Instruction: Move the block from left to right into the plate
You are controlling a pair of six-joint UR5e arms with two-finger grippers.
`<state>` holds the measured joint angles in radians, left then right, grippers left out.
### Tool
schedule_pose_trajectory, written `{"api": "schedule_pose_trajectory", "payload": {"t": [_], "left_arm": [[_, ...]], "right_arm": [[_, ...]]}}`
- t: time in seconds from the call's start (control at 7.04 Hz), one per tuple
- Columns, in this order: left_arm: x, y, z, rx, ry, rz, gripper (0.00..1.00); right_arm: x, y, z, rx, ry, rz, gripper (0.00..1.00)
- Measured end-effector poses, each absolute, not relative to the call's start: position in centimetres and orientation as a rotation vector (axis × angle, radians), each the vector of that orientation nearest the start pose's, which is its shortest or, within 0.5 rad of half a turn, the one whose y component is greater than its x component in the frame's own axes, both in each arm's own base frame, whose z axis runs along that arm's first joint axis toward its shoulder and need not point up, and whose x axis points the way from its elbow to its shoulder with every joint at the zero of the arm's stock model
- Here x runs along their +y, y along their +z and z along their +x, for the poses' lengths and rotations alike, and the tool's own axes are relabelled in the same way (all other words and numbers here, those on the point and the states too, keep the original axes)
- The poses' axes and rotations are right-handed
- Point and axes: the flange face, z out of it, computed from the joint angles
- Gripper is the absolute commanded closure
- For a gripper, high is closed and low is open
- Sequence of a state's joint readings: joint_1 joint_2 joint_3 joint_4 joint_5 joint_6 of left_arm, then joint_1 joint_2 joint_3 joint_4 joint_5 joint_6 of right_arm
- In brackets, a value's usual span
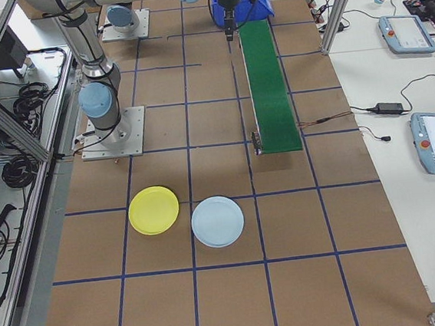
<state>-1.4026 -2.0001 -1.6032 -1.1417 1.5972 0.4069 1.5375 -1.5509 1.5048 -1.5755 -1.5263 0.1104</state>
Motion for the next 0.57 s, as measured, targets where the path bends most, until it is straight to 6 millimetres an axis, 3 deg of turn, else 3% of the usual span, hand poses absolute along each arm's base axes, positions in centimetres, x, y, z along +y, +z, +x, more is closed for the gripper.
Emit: {"api": "schedule_pose_trajectory", "payload": {"t": [0.57], "left_arm": [[-63.8,26.1,-1.0,3.091,0.077,0.390,0.00]], "right_arm": [[-50.9,51.2,11.9,3.090,-0.077,0.224,0.00]]}}
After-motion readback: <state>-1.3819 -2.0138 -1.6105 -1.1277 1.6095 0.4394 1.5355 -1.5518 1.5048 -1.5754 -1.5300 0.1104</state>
